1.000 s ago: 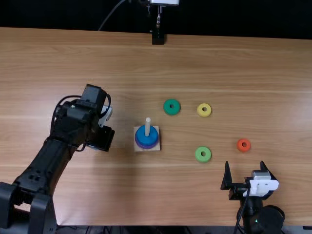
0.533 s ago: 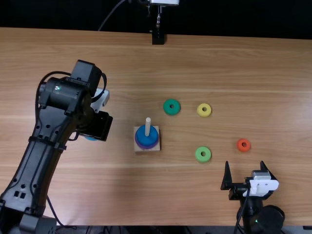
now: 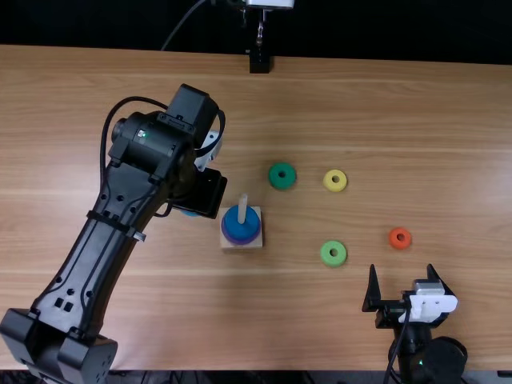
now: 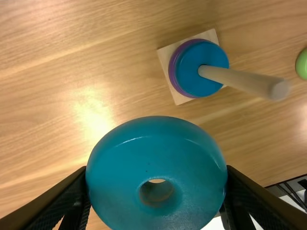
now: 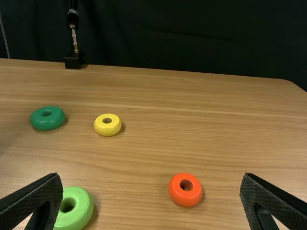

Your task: Build the Hanoi tower: stack the rings onto the peg from bottom to top in this color order: purple, dark blue, light blue, dark green, light green, yellow, orange.

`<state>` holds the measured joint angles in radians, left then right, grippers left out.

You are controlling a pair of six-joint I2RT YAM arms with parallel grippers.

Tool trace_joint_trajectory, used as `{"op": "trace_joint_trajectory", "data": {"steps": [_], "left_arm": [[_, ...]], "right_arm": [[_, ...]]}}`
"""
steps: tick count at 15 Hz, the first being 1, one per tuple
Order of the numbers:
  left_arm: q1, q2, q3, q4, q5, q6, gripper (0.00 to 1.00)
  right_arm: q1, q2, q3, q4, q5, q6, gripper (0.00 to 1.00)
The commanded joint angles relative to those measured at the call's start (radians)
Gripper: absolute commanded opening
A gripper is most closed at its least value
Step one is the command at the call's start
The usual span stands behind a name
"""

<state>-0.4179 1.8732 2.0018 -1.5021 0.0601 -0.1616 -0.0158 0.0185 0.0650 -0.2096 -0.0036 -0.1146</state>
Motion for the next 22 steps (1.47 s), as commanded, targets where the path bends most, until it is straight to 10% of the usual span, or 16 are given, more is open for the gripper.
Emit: {"op": "trace_joint_trajectory", "data": {"steps": [1, 22], "left_arm": [[-0.022, 0.012, 0.038, 0.009, 0.012, -0.026, 0.0], [-0.148, 0.112, 0.084, 0.153, 0.014, -0.138, 0.0]], "right_arm": [[-0.004, -0.019, -0.05, -0.066, 0.009, -0.003, 1.0], [-0.004, -0.019, -0.05, -0.066, 0.009, -0.003, 1.0]]}}
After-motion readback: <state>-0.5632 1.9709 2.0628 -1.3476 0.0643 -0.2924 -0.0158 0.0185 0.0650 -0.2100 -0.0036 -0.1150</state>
